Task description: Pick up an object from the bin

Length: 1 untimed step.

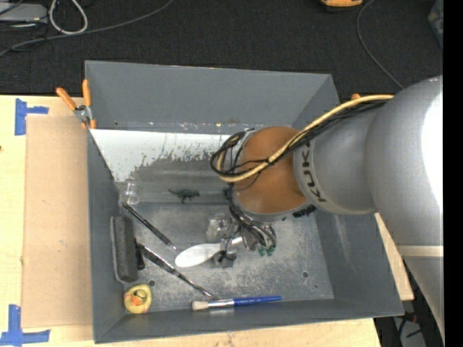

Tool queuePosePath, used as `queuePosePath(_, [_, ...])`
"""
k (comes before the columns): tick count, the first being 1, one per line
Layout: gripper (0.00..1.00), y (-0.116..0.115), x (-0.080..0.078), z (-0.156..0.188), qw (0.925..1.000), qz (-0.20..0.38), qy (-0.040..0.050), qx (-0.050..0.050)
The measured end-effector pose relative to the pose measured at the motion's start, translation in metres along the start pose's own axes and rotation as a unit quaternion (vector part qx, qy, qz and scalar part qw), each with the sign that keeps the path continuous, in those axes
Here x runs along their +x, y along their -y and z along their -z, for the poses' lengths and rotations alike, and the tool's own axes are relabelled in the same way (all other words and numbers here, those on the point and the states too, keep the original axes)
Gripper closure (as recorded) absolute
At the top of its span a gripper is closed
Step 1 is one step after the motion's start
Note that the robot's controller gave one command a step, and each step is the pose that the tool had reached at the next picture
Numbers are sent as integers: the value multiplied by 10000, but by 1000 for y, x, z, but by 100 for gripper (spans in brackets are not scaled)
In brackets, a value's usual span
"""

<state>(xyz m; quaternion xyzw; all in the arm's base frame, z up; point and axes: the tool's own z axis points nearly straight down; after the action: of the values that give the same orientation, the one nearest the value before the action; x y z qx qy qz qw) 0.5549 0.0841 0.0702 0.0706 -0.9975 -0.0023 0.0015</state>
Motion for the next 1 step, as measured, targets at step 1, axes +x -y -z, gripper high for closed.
queuePosePath(1, [100, 0, 1, 9, 10000, 5, -8, -2])
